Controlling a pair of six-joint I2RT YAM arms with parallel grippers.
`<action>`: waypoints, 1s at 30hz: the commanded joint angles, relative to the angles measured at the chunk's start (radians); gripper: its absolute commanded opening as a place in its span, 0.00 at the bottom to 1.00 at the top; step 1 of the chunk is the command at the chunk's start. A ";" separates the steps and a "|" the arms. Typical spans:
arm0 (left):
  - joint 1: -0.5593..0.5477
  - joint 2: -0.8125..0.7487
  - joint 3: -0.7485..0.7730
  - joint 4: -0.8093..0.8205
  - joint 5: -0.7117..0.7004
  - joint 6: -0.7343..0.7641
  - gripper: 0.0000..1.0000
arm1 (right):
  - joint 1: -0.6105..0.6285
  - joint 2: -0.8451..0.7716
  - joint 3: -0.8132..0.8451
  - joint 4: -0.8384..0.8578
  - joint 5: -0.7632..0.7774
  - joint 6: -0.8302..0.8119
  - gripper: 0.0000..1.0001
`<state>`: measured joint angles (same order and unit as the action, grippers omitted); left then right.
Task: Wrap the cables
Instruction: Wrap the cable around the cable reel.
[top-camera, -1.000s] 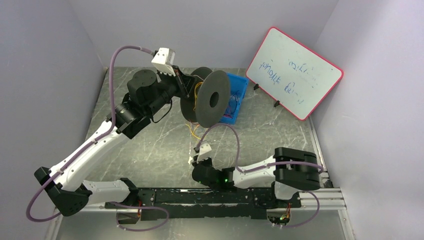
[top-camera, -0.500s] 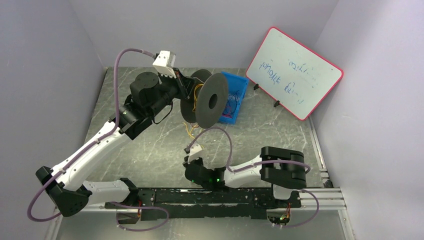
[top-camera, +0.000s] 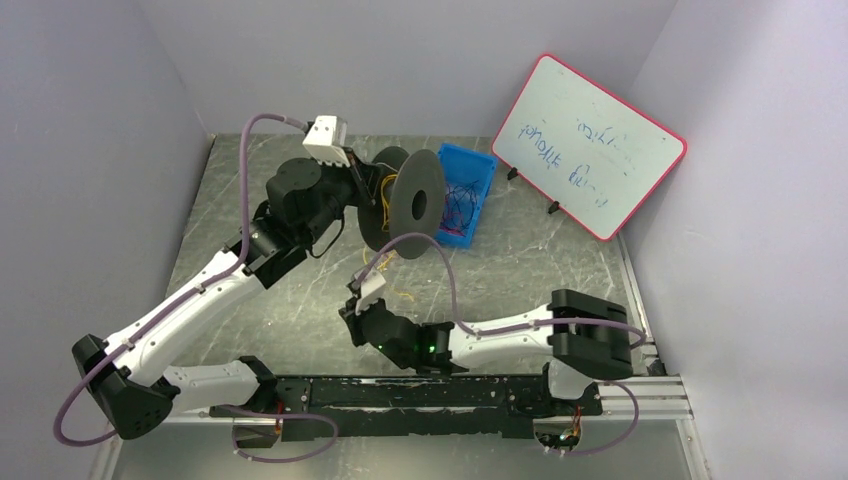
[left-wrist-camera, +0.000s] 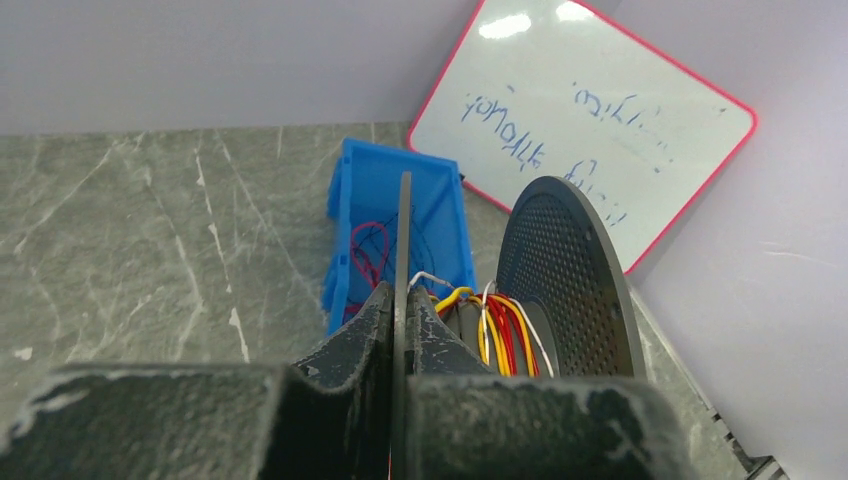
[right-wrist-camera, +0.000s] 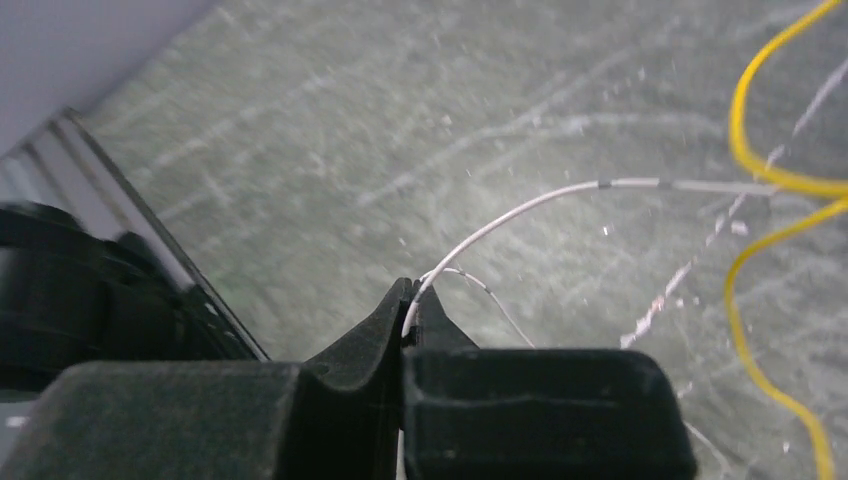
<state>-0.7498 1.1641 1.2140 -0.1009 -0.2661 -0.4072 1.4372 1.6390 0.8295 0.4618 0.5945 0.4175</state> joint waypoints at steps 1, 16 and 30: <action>-0.005 -0.038 -0.024 0.084 -0.070 0.003 0.07 | 0.002 -0.086 0.081 -0.063 -0.035 -0.089 0.00; -0.005 -0.061 -0.157 0.098 -0.168 0.026 0.07 | 0.015 -0.232 0.382 -0.385 0.034 -0.383 0.00; -0.010 -0.120 -0.242 0.016 -0.140 0.030 0.07 | -0.250 -0.325 0.526 -0.600 -0.348 -0.480 0.00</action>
<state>-0.7544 1.0882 0.9756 -0.1184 -0.4072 -0.3756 1.2797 1.3666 1.2919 -0.0628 0.4316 -0.0429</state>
